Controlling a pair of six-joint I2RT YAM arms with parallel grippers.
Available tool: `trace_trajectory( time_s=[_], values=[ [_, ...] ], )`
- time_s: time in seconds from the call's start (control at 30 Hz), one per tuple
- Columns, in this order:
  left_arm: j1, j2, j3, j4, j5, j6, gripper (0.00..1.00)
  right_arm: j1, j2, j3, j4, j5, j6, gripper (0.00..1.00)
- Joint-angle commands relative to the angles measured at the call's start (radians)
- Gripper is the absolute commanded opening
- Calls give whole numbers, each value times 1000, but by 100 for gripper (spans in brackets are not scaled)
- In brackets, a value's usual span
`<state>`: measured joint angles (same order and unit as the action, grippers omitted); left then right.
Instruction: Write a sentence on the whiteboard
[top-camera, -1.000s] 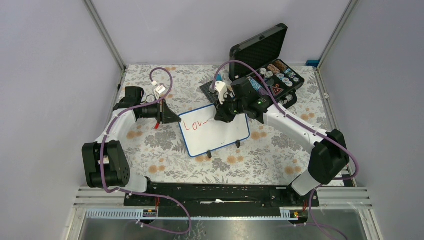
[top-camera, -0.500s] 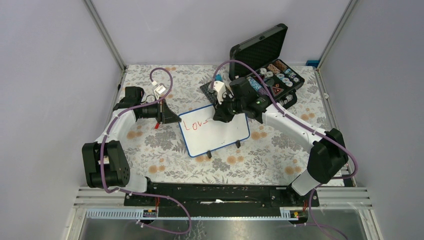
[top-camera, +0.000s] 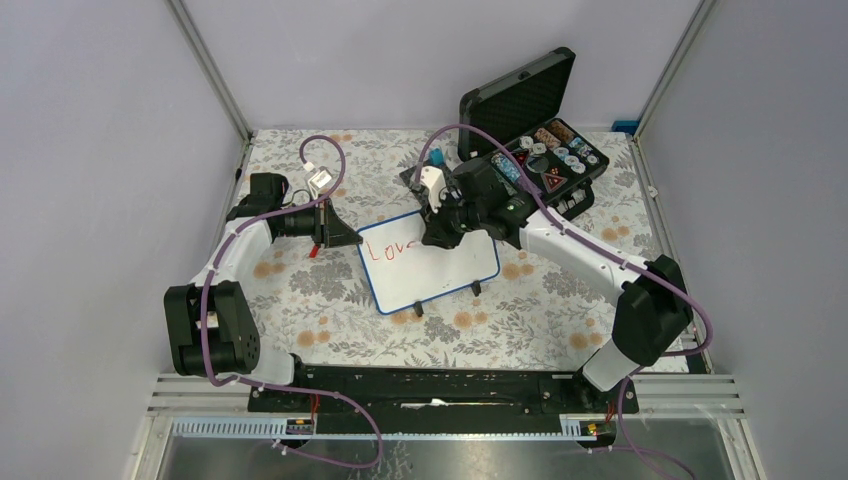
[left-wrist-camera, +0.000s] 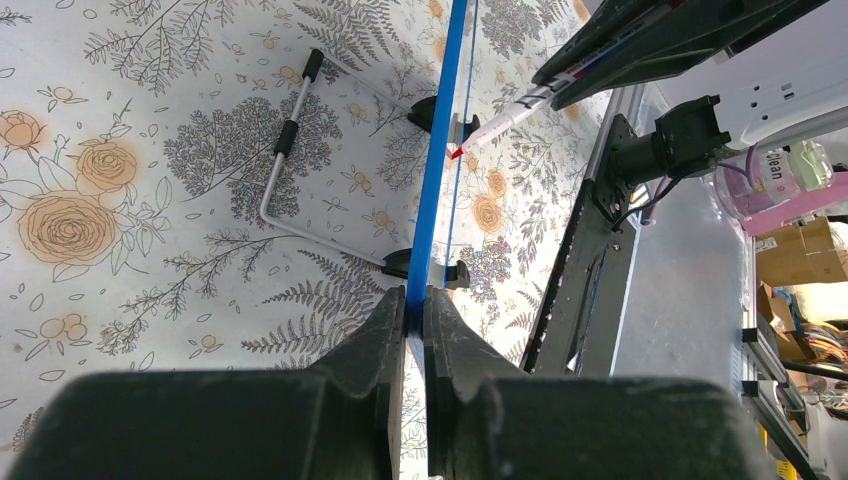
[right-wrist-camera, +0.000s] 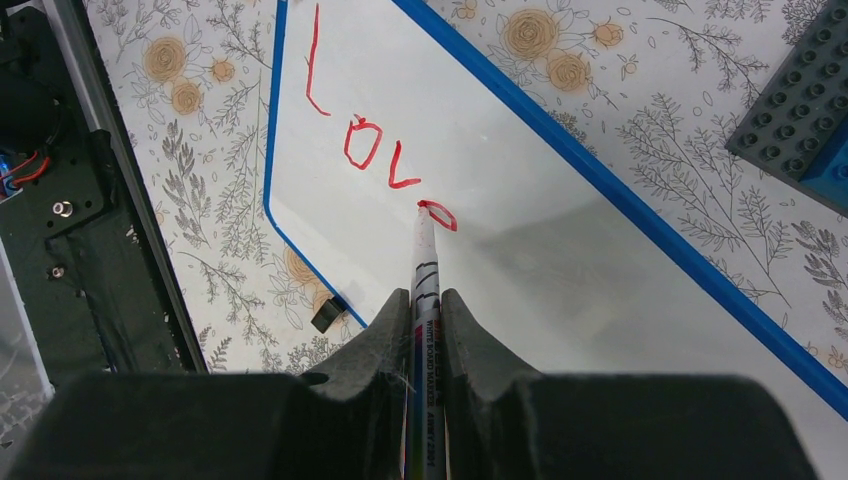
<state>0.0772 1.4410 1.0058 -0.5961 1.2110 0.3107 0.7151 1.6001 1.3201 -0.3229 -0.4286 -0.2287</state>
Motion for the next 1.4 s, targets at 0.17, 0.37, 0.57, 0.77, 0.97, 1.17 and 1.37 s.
trace_trajectory(
  time_s=[0.17,0.37,0.57,0.77,0.97,1.17,1.37],
  values=[
    [-4,-16,10,12,18,15,0,13,-1,-12,37,29,-19,0],
    [-4,-20,7,12,13,16,0,13,-25,-43,37,42,-30,0],
    [-4,-22,7,12,12,14,0,13,-43,-56,35,62,-37,0],
    [-4,-28,3,12,11,14,0,-7,-58,-54,26,70,-40,0],
    [-4,-26,4,12,9,14,0,-26,-70,-53,16,67,-47,0],
    [-4,-25,4,12,10,14,0,-27,-80,-32,-15,17,-43,0],
    [-4,-29,1,12,5,18,0,-25,-124,-4,-60,-41,-37,0]
  ],
)
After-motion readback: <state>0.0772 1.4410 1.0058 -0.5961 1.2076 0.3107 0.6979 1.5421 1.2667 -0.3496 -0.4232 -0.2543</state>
